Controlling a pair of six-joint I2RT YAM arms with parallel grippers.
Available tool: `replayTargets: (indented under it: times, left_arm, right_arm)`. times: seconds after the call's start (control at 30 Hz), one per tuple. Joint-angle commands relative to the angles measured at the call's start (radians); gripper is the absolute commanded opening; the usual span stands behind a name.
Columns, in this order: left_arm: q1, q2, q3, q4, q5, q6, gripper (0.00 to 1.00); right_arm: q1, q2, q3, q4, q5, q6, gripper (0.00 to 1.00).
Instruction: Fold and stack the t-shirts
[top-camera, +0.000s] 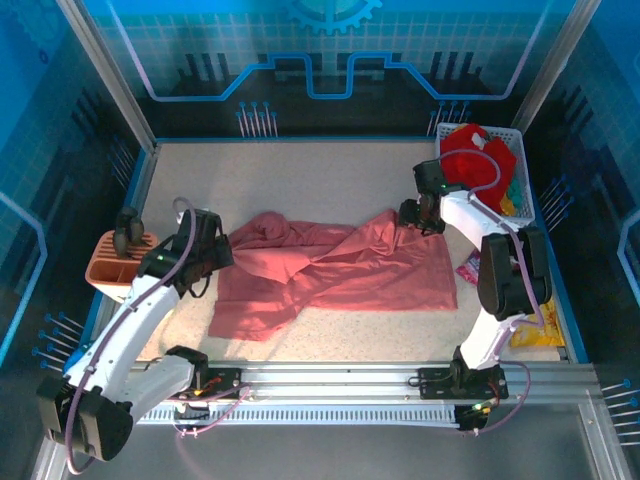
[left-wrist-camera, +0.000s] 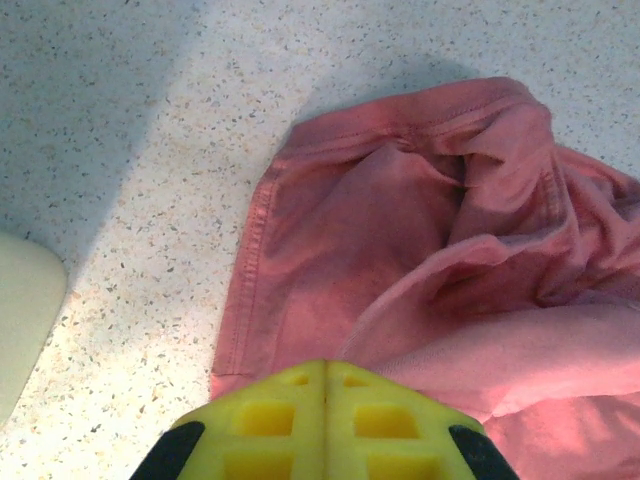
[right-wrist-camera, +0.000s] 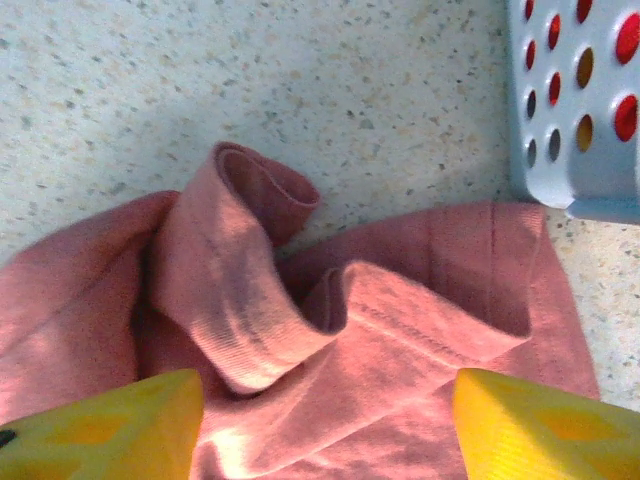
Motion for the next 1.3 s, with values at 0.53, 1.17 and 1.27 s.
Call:
replayTargets:
  times: [0.53, 1.17, 1.27]
  left_arm:
    - [0.044, -0.124, -0.078, -0.039, -0.084, -0.065, 0.00]
    - [0.045, -0.080, -0.051, -0.011, -0.019, -0.066, 0.00]
    - [0.045, -0.018, 0.006, 0.054, 0.102, -0.054, 0.00]
  right_arm:
    - [0.029, 0.239, 0.323, -0.109, -0.055, -0.069, 0.60]
    - [0.029, 0.319, 0.432, -0.175, -0.095, -0.100, 0.00]
    - [0.025, 0.252, 0.413, -0.125, -0.071, -0.091, 0.00]
